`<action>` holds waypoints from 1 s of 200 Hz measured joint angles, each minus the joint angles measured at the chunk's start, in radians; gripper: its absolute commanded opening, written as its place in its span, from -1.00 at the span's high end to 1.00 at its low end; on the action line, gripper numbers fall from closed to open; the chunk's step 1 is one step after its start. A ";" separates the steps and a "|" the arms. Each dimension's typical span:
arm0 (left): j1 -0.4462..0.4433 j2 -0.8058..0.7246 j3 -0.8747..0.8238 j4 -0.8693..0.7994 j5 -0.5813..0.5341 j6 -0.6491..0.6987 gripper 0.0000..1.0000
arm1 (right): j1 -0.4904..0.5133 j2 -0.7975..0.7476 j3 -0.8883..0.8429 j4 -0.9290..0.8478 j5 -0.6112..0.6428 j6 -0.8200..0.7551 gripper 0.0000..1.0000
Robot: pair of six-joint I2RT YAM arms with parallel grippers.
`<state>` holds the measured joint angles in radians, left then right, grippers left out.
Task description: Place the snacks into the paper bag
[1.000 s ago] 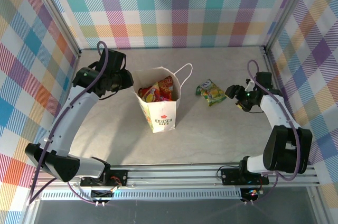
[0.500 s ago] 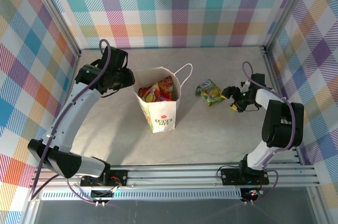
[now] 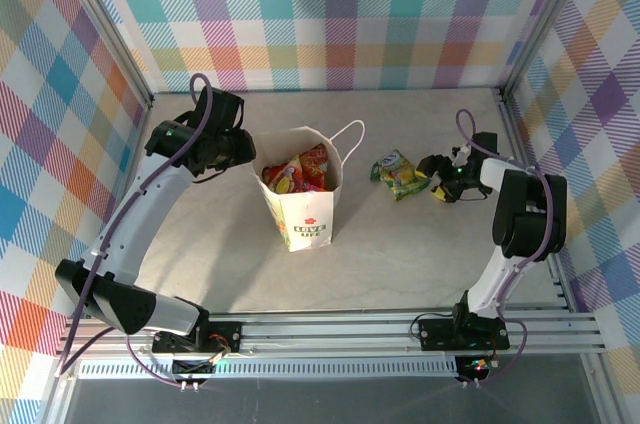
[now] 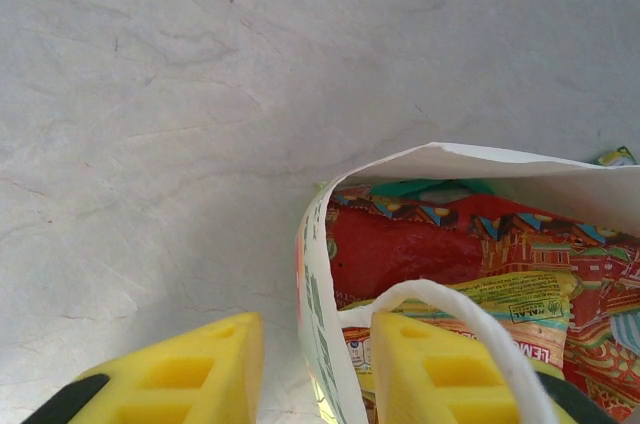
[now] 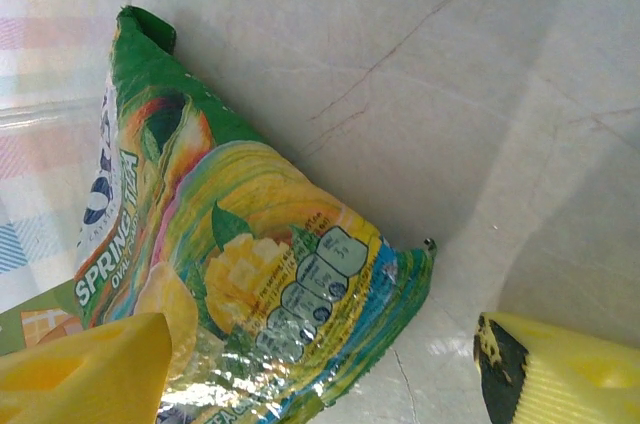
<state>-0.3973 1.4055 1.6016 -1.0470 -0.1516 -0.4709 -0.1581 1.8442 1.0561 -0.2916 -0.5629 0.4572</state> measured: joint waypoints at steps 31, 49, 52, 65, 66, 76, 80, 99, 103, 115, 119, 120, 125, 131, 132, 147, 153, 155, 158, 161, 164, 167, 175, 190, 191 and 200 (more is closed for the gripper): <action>0.000 0.000 0.000 0.000 -0.002 -0.003 0.32 | 0.000 0.014 0.012 0.010 -0.017 0.000 -0.59; 0.000 0.000 0.000 0.000 -0.008 -0.005 0.32 | 0.006 0.014 0.018 0.016 -0.022 0.005 -0.59; 0.000 0.000 0.000 0.000 -0.008 -0.005 0.32 | 0.008 0.014 0.019 0.016 -0.023 0.006 -0.59; 0.000 0.000 0.000 0.000 -0.008 -0.007 0.32 | 0.015 0.016 0.024 0.019 -0.025 0.011 -0.59; 0.001 0.000 0.000 0.000 -0.008 -0.007 0.32 | 0.015 0.016 0.025 0.019 -0.025 0.011 -0.59; 0.001 0.000 0.000 0.000 -0.008 -0.007 0.31 | 0.018 0.024 0.034 0.020 -0.025 0.018 -0.58; 0.001 0.000 0.000 0.000 -0.008 -0.007 0.31 | 0.020 0.028 0.037 0.022 -0.025 0.022 -0.57; 0.001 0.000 0.000 0.000 -0.008 -0.008 0.31 | 0.025 0.050 0.045 0.026 -0.025 0.033 -0.57; 0.001 0.000 0.000 0.000 -0.008 -0.008 0.31 | 0.024 0.051 0.047 0.025 -0.025 0.038 -0.57; 0.001 0.000 0.000 0.000 -0.008 -0.007 0.30 | 0.025 0.051 0.048 0.026 -0.023 0.041 -0.57; 0.001 0.000 0.000 0.000 -0.008 -0.008 0.30 | 0.025 0.051 0.048 0.026 -0.022 0.041 -0.57; 0.001 0.000 0.000 0.000 -0.008 -0.008 0.30 | 0.025 0.051 0.048 0.026 -0.022 0.042 -0.57; 0.001 0.000 0.000 -0.001 -0.009 -0.008 0.30 | 0.025 0.051 0.048 0.026 -0.021 0.044 -0.57; 0.001 0.000 0.000 0.000 -0.011 -0.008 0.30 | 0.026 0.051 0.048 0.026 -0.021 0.045 -0.57; 0.001 0.000 0.000 0.000 -0.012 -0.008 0.30 | 0.026 0.051 0.048 0.026 -0.020 0.045 -0.57; 0.001 0.000 0.000 0.000 -0.017 -0.008 0.29 | 0.028 0.051 0.048 0.026 -0.015 0.046 -0.57; 0.001 0.000 0.000 0.000 -0.018 -0.008 0.29 | 0.029 0.051 0.048 0.026 -0.014 0.049 -0.57; 0.001 0.000 0.000 0.000 -0.018 -0.008 0.29 | 0.029 0.051 0.049 0.026 -0.014 0.049 -0.56; 0.001 0.000 0.000 0.000 -0.018 -0.008 0.29 | 0.030 0.051 0.050 0.026 -0.013 0.051 -0.56; 0.001 0.000 0.000 0.000 -0.019 -0.008 0.29 | 0.031 0.051 0.050 0.026 -0.012 0.052 -0.56; 0.001 0.000 0.000 0.000 -0.018 -0.008 0.29 | 0.033 0.051 0.051 0.025 -0.010 0.053 -0.54; 0.001 0.000 0.000 0.000 -0.018 -0.008 0.29 | 0.034 0.051 0.051 0.024 -0.007 0.053 -0.52; 0.001 0.000 -0.002 0.000 -0.018 -0.008 0.29 | 0.040 0.051 0.054 0.022 -0.002 0.056 -0.47; 0.001 0.000 -0.003 0.000 -0.018 -0.010 0.29 | 0.071 0.053 0.060 0.019 0.014 0.060 -0.43; 0.001 0.000 -0.003 0.000 -0.018 -0.011 0.29 | 0.074 0.053 0.060 0.019 0.016 0.060 -0.42; 0.001 0.000 -0.005 0.000 -0.018 -0.011 0.29 | 0.097 0.053 0.063 0.016 0.026 0.061 -0.40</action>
<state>-0.3965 1.4052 1.5970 -1.0466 -0.1696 -0.4820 -0.0612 1.8973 1.1194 -0.2760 -0.5365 0.5179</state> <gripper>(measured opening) 0.354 0.712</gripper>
